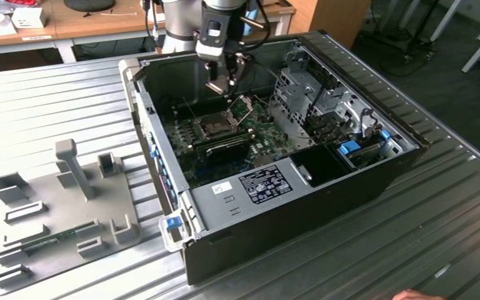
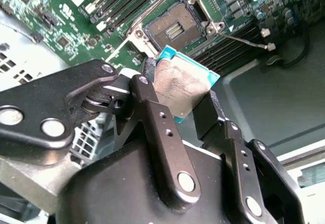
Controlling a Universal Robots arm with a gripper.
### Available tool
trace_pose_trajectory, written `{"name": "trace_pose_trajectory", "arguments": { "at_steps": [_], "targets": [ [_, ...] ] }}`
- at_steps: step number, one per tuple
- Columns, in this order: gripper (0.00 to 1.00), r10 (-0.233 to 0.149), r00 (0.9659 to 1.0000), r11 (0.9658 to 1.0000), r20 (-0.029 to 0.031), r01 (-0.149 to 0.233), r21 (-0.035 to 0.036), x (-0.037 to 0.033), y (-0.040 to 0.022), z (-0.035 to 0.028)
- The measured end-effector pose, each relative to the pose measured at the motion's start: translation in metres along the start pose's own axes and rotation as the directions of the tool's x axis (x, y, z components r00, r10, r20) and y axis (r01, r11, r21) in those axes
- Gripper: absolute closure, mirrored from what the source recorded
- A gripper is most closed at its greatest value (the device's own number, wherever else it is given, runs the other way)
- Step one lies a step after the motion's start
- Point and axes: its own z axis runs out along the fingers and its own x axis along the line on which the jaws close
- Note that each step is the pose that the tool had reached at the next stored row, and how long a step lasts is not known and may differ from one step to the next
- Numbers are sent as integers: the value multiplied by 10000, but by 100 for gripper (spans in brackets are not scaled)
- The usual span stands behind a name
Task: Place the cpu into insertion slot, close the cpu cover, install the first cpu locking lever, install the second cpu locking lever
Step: 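Place the cpu into insertion slot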
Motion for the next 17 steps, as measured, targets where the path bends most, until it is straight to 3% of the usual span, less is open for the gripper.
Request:
{"name": "trace_pose_trajectory", "arguments": {
  "at_steps": [4, 8, 13, 17],
  "targets": [
    [46, 733, 9973, 9973, 69, -733, -15, 0, -1, 7],
    [46, 1439, 9895, 9896, 134, -1438, -34, 0, -1, 14],
    [46, 2284, 9733, 9736, 210, -2284, -64, 0, -2, 23],
    [46, 2936, 9556, 9559, 269, -2934, -92, -1, -3, 30]
  ]
}}
